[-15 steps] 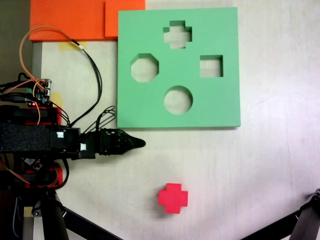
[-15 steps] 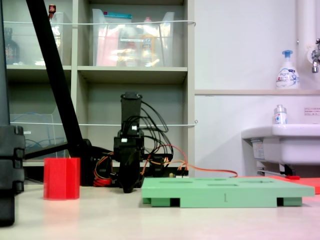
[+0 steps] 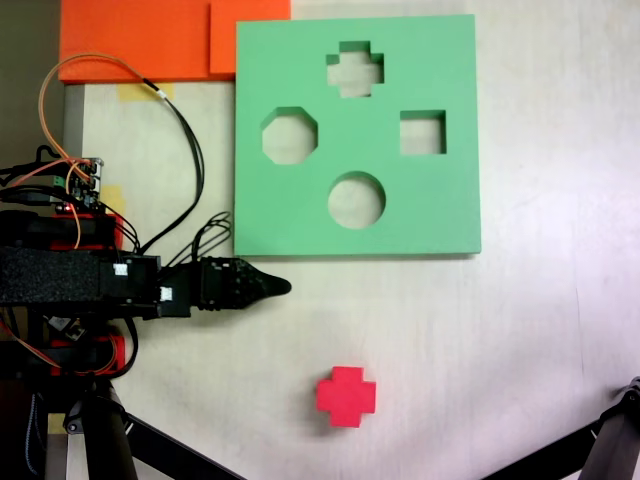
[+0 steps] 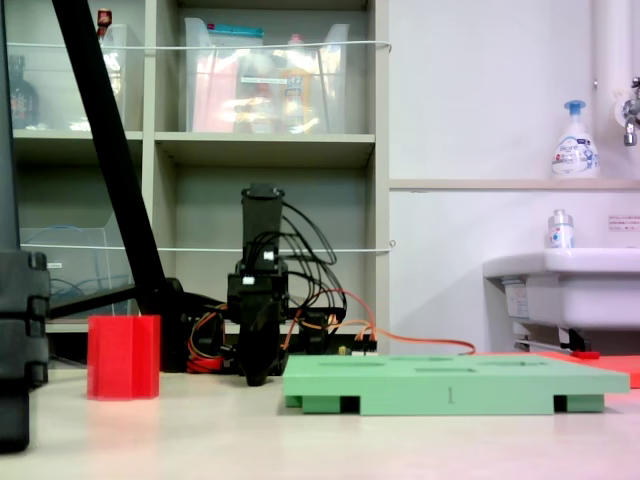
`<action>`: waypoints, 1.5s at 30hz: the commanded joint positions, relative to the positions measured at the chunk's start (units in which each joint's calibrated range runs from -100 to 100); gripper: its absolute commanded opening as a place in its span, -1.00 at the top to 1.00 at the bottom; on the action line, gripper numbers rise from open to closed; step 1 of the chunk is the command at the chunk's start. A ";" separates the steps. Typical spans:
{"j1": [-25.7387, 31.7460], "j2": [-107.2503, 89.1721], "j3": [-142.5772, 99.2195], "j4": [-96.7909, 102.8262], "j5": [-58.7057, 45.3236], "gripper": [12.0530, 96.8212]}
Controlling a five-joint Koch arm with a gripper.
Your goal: Put the cross columnar block into the corresponding hole
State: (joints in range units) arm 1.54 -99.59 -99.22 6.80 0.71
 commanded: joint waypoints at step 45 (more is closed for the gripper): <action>-4.00 -0.41 -0.78 -3.48 9.28 0.15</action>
State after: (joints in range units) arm -1.15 -99.59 -99.22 6.90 5.05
